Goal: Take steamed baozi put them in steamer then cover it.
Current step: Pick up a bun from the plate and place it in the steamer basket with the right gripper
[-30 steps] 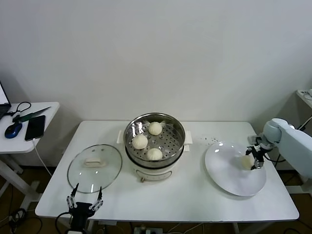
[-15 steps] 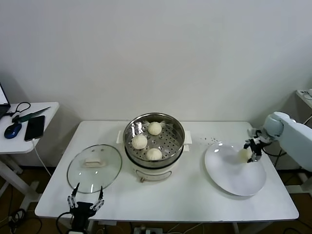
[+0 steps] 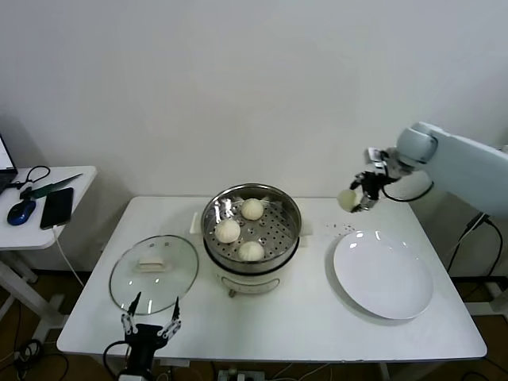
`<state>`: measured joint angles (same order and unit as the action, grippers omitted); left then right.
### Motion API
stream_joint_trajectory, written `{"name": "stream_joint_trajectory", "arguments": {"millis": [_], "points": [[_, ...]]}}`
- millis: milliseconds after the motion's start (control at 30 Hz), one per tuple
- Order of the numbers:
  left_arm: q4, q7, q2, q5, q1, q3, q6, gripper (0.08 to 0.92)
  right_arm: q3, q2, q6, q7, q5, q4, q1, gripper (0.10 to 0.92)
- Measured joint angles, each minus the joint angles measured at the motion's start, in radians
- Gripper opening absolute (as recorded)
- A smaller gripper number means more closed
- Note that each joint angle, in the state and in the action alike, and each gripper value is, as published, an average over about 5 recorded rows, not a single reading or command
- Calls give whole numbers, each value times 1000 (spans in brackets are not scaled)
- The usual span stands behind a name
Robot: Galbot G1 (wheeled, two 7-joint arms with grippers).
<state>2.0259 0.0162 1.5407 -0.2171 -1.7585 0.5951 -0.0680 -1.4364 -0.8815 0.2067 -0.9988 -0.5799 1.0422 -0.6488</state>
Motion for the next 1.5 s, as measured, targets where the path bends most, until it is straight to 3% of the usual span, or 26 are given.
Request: {"name": "stream_joint_trajectory", "arguments": {"millis": [300,567,967,1500], "points": [[32,-3,0,9,5,-24,5,823,-200,-178,55,49,-243,55,-145,696],[41,-7,-6,15,10,-25,4,823,-305,-339,75,67,-351,37,-175,696],[47,-15,-26,35,6,-6,6,823,-371,-471,87,87,-379,-29,-119,696],[32,-22,-35,39,19,3,10,823,-395,-502,92,94,-339,-56,-48,713]]}}
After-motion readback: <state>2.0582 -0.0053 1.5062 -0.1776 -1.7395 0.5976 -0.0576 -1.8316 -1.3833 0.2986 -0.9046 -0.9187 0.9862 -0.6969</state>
